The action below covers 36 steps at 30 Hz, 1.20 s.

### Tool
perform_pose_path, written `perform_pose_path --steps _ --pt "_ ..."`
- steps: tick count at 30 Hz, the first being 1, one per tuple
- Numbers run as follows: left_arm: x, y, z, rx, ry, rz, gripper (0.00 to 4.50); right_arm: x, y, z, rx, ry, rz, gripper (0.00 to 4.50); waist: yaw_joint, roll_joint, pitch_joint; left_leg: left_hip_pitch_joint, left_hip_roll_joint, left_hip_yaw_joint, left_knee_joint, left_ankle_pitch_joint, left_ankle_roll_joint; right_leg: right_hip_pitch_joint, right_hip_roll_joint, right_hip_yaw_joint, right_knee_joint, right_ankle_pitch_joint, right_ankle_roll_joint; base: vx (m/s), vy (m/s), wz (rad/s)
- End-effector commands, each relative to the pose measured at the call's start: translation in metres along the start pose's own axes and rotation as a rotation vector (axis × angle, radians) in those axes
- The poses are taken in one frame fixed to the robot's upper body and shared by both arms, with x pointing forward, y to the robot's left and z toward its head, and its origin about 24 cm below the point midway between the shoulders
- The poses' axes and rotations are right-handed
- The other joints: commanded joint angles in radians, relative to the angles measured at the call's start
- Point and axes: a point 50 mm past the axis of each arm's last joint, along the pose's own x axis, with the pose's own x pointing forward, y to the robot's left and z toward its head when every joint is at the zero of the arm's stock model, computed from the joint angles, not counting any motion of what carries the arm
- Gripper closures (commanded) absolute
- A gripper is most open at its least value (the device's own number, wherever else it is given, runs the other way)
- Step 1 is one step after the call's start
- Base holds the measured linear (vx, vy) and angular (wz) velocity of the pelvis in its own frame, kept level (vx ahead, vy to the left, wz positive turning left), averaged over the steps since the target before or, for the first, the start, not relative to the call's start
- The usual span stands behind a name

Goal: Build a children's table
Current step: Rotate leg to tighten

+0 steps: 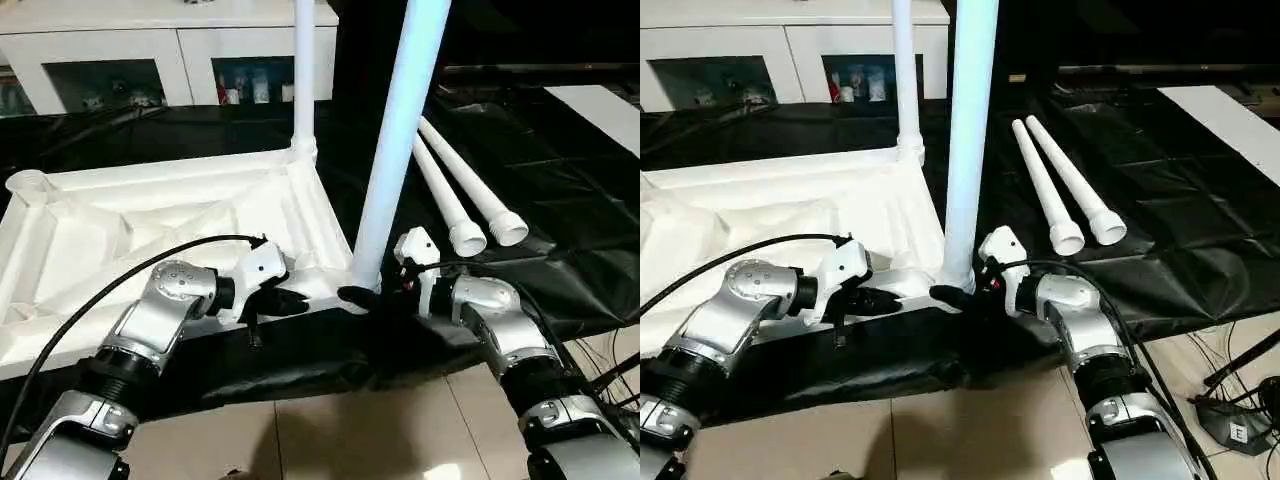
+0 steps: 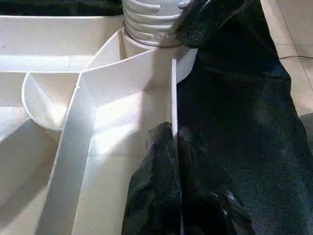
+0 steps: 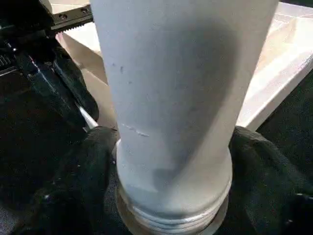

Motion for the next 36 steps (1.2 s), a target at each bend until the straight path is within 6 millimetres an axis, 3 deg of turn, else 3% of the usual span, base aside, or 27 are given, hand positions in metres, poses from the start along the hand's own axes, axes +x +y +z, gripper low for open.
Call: perform_pose_path --steps 1,4,11,14,16,17,19,24,28,30,35,36 --pt "0.004 -0.006 -0.004 -0.026 -0.009 -0.036 4.50 -0.002 -0.003 0.005 -0.022 -0.012 0.008 1.20 0.002 -0.018 -0.064 0.017 0.023 -0.003 -0.064 -0.157 0.086 0.044 -0.042 0.031 -0.057 -0.105 -0.248 0.000 0.000 0.00" --pt "0.004 -0.006 -0.004 -0.027 -0.008 -0.035 4.50 -0.001 -0.004 0.004 -0.023 -0.009 0.008 1.54 0.001 -0.018 -0.065 0.018 0.023 -0.004 -0.063 -0.157 0.082 0.043 -0.042 0.031 -0.057 -0.108 -0.248 0.000 0.000 0.00" --pt "0.004 -0.007 -0.005 -0.032 -0.008 -0.036 4.50 0.000 -0.005 0.004 -0.005 -0.014 -0.013 1.74 0.000 -0.018 -0.067 0.018 0.022 -0.003 -0.061 -0.145 0.088 0.044 -0.039 0.030 -0.053 -0.075 -0.257 0.000 0.000 0.00" --pt "0.005 -0.006 -0.004 -0.040 -0.015 -0.024 4.50 0.002 -0.009 0.002 0.058 -0.028 -0.074 1.74 -0.001 -0.019 -0.066 0.018 0.021 -0.003 -0.061 -0.151 0.086 0.043 -0.039 0.031 -0.054 -0.088 -0.258 0.000 0.000 0.00" --pt "0.006 -0.004 -0.003 -0.053 -0.023 -0.001 4.50 0.004 -0.012 0.001 0.086 -0.031 -0.140 1.75 -0.005 -0.017 -0.064 0.018 0.022 -0.005 -0.065 -0.175 0.065 0.042 -0.041 0.030 -0.058 -0.127 -0.252 0.000 0.000 0.00" --pt "0.010 0.002 -0.002 -0.088 -0.033 0.081 4.50 0.008 -0.015 -0.004 0.145 -0.035 -0.267 1.75 -0.006 -0.015 -0.064 0.019 0.022 -0.005 -0.066 -0.185 0.059 0.041 -0.041 0.031 -0.059 -0.136 -0.249 0.000 0.000 0.00" --pt "0.016 0.007 -0.003 -0.128 -0.026 0.163 4.50 0.014 -0.015 -0.009 0.206 -0.035 -0.369 1.76 -0.014 -0.018 -0.061 0.023 0.021 -0.007 -0.073 -0.226 0.019 0.038 -0.040 0.032 -0.066 -0.200 -0.227 0.000 0.000 0.00" --pt "0.034 0.015 -0.003 -0.227 -0.001 0.353 4.50 0.027 -0.012 -0.023 0.303 0.013 -0.588 1.76 -0.016 -0.017 -0.059 0.027 0.017 -0.011 -0.077 -0.302 -0.015 0.033 -0.041 0.034 -0.081 -0.306 -0.186 0.000 0.000 0.00" --pt "0.052 0.018 0.002 -0.286 0.011 0.487 4.50 0.043 -0.004 -0.029 0.393 0.043 -0.728 1.76 -0.015 -0.017 -0.056 0.034 0.016 -0.010 -0.077 -0.341 -0.017 0.024 -0.039 0.035 -0.091 -0.350 -0.160 0.000 0.000 0.00" --pt "0.059 0.017 0.005 -0.281 0.019 0.495 4.50 0.051 -0.001 -0.027 0.419 0.044 -0.754 1.76 -0.011 -0.017 -0.058 0.031 0.015 -0.013 -0.079 -0.343 -0.015 0.027 -0.040 0.033 -0.093 -0.361 -0.145 0.000 0.000 0.00" --pt "0.063 0.014 0.009 -0.234 0.023 0.456 4.50 0.057 0.002 -0.020 0.400 0.007 -0.710 1.76 -0.010 -0.017 -0.058 0.028 0.015 -0.015 -0.083 -0.362 -0.011 0.025 -0.039 0.031 -0.097 -0.373 -0.125 0.000 0.000 0.00" --pt "0.062 0.013 0.008 -0.217 0.037 0.438 4.50 0.057 0.001 -0.017 0.395 -0.019 -0.689 1.41 -0.010 -0.017 -0.058 0.027 0.016 -0.015 -0.083 -0.365 -0.010 0.025 -0.040 0.031 -0.097 -0.369 -0.123 0.000 0.000 0.00"
